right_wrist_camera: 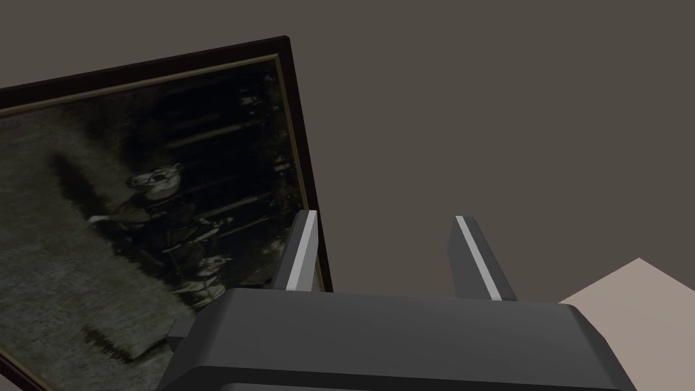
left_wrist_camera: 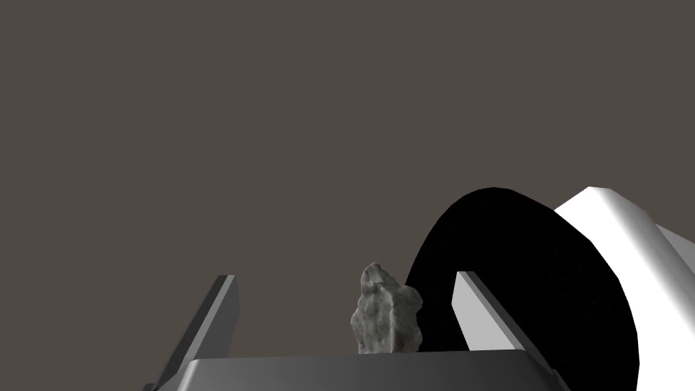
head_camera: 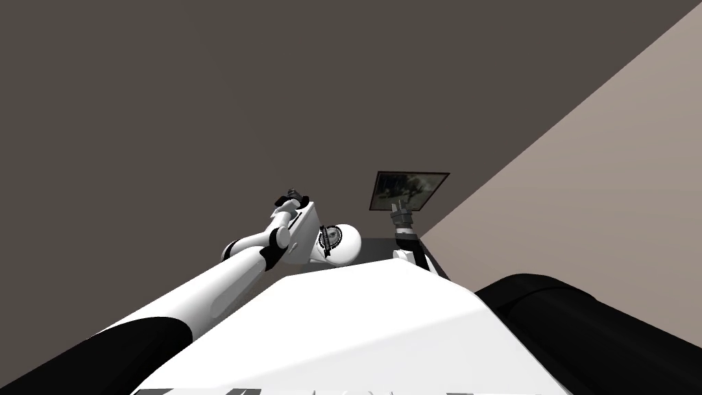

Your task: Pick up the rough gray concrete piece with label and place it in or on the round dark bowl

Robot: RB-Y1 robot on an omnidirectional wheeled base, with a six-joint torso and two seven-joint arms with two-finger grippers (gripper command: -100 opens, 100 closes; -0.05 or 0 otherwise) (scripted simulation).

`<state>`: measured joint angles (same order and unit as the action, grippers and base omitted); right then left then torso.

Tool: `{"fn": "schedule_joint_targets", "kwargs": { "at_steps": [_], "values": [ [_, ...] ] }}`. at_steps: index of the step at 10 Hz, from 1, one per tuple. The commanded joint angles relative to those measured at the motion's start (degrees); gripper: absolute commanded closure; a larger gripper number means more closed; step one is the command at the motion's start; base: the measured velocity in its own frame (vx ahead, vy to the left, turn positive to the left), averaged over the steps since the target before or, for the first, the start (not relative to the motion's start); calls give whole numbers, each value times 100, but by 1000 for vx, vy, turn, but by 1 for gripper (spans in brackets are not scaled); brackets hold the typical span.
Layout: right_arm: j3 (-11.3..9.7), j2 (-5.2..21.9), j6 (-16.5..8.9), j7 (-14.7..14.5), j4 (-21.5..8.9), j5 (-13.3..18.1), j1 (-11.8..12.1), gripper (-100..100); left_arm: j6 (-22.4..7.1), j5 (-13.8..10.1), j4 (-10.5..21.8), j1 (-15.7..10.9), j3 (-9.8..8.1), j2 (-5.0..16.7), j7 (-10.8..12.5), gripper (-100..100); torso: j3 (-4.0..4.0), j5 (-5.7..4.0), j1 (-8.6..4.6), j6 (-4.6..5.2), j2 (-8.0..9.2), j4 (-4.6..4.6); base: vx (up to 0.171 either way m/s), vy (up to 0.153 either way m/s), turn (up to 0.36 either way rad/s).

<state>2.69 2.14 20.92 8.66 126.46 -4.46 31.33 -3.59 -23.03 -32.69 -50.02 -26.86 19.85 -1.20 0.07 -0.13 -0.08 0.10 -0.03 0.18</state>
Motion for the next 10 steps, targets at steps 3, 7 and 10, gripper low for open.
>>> {"fn": "schedule_joint_targets", "kwargs": {
  "at_steps": [3,7,10],
  "values": [
    [0,0,0,0,0,0,0,0,-276,-55,160,-342,-34,240,-53,-100,-1,1,3,-1,-2,0,-15,-41,20],
    [0,1,0,0,0,0,0,0,-237,21,116,-298,-101,161,-58,0,-4,5,18,-1,-6,-2,-2,-5,2],
    [1,1,0,0,0,0,0,0,-237,21,116,-298,-101,161,-58,0,-5,5,19,-1,-7,-2,0,0,0]
  ]
}}
